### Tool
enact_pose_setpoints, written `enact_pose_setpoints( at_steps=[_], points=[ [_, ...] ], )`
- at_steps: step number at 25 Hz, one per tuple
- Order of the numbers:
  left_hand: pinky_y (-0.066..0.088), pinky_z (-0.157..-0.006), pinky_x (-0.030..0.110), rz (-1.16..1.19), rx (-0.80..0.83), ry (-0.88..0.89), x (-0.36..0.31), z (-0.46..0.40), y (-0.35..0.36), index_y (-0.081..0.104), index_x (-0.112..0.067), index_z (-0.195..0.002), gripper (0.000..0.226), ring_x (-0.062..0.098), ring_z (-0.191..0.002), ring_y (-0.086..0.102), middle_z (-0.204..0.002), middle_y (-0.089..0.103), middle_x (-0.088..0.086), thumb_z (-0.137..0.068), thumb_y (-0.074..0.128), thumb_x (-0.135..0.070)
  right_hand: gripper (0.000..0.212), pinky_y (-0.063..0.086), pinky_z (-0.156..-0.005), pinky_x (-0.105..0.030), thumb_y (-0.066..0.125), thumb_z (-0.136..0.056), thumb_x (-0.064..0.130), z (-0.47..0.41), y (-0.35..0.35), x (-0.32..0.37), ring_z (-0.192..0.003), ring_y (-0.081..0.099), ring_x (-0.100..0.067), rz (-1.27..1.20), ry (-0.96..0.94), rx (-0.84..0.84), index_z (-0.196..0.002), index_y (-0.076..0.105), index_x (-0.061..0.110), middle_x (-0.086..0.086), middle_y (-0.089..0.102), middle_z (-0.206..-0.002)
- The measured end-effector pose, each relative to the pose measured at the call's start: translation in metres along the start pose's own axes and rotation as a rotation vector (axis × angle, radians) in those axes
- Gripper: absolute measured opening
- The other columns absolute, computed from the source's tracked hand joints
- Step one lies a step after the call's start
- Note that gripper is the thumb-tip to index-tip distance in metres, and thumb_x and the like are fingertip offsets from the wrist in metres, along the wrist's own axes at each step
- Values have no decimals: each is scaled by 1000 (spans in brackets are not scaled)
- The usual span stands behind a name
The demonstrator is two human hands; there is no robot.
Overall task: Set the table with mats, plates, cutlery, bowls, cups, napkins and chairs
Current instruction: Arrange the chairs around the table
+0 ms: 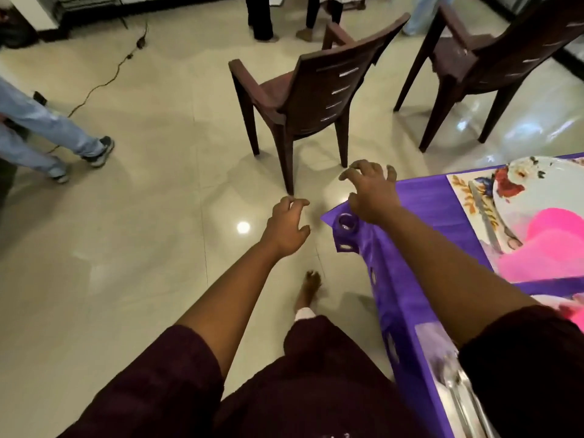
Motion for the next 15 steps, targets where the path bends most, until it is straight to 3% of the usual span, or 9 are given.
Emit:
enact_pose_setpoints(
  at_steps=[5,8,11,15],
  points=[
    [31,-111,40,-164,33,57,-6,-171,-33,43,-18,-139,53,30,-140,25,-151,28,12,-90,64,-24,53,16,-112,-54,57,-83,9,-160,10,-48,-132,35,-30,-147,166,22,-133,47,24,-5,40,-140],
    [27,-115,46,-239,33,91,-17,-253,-54,45,-20,-137,52,31,-145,16,-155,21,12,-90,65,-26,75,8,-116,-56,59,-81,8,-225,4,-65,-144,15,-29,-159,223,3,-147,28,28,-6,25,-153],
    [14,-118,52,-258,-53,148,-38,-318,-82,46,-22,-136,50,34,-148,1,-159,11,12,-88,63,-22,97,-2,-116,-56,59,-79,3,-289,-28,-96,-150,-8,-29,-66,309,-66,-153,4,31,-7,1,-162],
    [0,-116,55,-337,-233,200,-66,-385,-120,40,-24,-138,55,35,-148,-5,-159,11,10,-86,59,-20,97,-5,-116,-58,54,-82,0,-357,-49,-114,-148,-16,-31,204,257,26,-154,-5,27,-8,-13,-162]
  ],
)
Point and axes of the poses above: each hand's wrist, its own z-axis away from the middle knuckle, its own y-axis out of the palm, x = y × z, the point moved 8 cm from there along -z, towards the middle knuckle
